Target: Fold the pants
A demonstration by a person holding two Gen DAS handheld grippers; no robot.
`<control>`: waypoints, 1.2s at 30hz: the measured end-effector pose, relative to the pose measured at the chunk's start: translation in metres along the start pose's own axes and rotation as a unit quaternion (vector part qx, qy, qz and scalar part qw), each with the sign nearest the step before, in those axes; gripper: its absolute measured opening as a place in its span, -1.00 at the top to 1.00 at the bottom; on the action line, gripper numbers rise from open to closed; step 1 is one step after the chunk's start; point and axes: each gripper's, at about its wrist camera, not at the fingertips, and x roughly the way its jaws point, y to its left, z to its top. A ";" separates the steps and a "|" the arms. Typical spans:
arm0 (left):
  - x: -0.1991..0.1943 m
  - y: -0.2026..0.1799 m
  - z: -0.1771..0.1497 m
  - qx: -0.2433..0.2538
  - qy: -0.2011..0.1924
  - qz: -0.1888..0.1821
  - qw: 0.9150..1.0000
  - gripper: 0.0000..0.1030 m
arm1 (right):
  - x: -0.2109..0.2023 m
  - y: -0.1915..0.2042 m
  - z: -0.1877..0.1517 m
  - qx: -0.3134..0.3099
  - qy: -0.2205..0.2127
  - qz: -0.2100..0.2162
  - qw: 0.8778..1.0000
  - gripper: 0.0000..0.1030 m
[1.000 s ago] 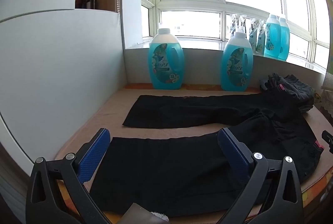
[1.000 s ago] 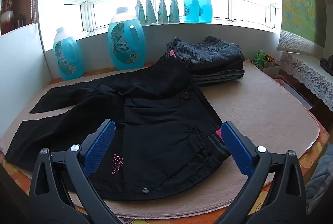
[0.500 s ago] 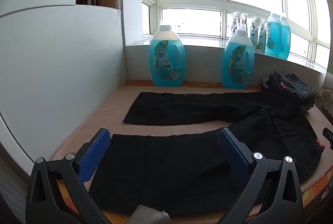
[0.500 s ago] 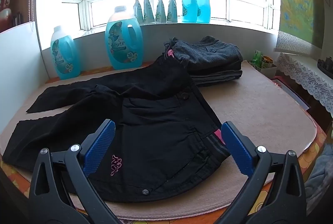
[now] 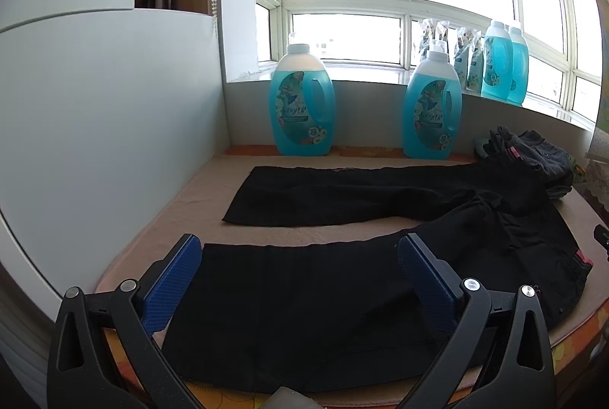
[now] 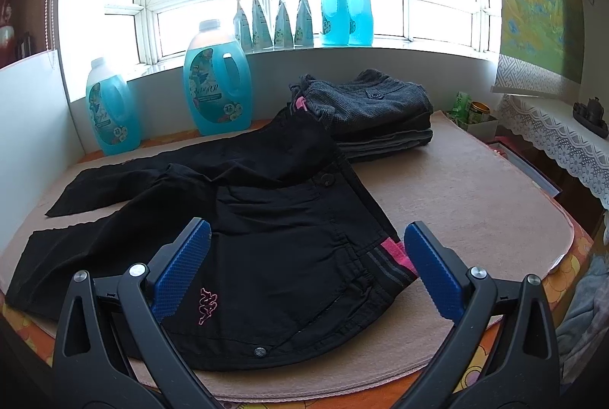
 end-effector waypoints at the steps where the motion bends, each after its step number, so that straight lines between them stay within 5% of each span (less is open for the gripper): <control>1: 0.000 0.000 0.000 -0.001 0.000 -0.002 1.000 -0.99 | -0.001 -0.001 0.000 0.001 -0.001 -0.001 1.000 -1.00; 36: -0.012 0.001 -0.002 -0.013 -0.020 -0.009 1.000 -0.99 | -0.011 -0.006 0.008 0.005 -0.016 -0.007 1.000 -1.00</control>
